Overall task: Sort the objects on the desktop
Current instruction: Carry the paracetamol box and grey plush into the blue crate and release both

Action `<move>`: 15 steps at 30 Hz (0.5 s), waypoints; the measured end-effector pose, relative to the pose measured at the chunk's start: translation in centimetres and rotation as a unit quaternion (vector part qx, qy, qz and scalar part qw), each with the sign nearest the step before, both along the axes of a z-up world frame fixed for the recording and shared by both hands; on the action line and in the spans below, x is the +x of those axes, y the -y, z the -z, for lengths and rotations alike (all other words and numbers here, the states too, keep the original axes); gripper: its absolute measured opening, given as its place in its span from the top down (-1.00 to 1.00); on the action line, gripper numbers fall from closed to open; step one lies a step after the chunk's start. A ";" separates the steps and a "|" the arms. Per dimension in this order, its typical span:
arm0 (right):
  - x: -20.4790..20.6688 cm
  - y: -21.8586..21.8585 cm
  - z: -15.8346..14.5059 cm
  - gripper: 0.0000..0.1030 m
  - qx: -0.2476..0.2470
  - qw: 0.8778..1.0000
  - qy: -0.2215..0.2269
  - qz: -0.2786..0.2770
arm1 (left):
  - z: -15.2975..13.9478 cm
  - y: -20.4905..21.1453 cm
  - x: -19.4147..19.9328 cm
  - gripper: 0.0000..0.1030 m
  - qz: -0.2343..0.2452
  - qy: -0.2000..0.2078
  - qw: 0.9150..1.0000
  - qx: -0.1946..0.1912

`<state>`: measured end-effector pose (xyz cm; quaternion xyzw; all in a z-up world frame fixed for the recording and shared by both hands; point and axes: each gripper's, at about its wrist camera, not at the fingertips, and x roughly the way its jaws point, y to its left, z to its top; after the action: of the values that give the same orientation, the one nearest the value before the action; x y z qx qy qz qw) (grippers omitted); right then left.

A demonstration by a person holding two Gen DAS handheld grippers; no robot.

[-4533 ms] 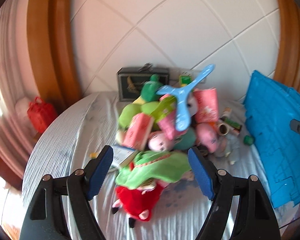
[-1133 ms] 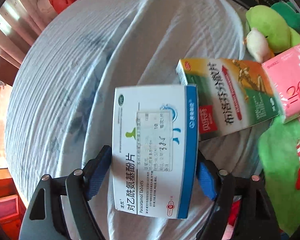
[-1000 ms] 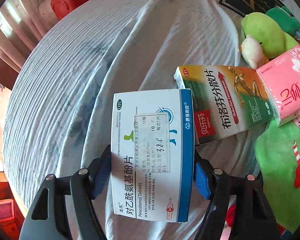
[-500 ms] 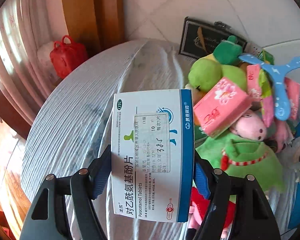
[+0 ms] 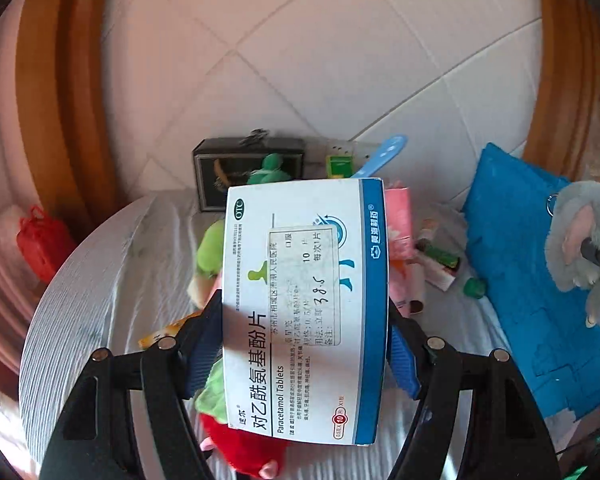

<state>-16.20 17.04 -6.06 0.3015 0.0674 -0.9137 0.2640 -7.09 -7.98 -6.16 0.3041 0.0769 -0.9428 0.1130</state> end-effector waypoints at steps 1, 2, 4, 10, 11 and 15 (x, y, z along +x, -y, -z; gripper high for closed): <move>0.7 -1.0 -1.3 0.31 -0.007 1.000 -0.015 0.007 | -0.8 -1.3 -0.4 -0.38 0.015 -0.010 1.000 -0.003; 1.2 -1.8 -2.0 0.31 -0.012 1.000 -0.025 0.012 | -1.7 -2.8 -0.9 -0.38 0.032 -0.022 0.999 -0.007; 1.6 -3.5 -3.4 0.31 -0.021 0.998 -0.048 0.022 | -3.3 -5.6 -1.7 -0.38 0.059 -0.038 0.997 -0.016; 2.8 -9.6 -7.6 0.31 -0.026 0.991 -0.105 0.075 | -7.3 -14.7 -4.4 -0.38 0.144 -0.073 0.987 -0.028; 2.8 -10.5 -8.0 0.31 -0.025 0.990 -0.109 0.084 | -7.9 -16.6 -4.9 -0.38 0.160 -0.077 0.984 -0.031; 2.4 -15.1 -9.5 0.31 -0.023 0.985 -0.122 0.122 | -9.4 -22.9 -6.5 -0.38 0.206 -0.085 0.974 -0.035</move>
<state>-13.83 32.11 3.41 0.1870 0.0404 -0.9704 0.1471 -13.58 14.93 3.24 0.2283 -0.0110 -0.9703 -0.0797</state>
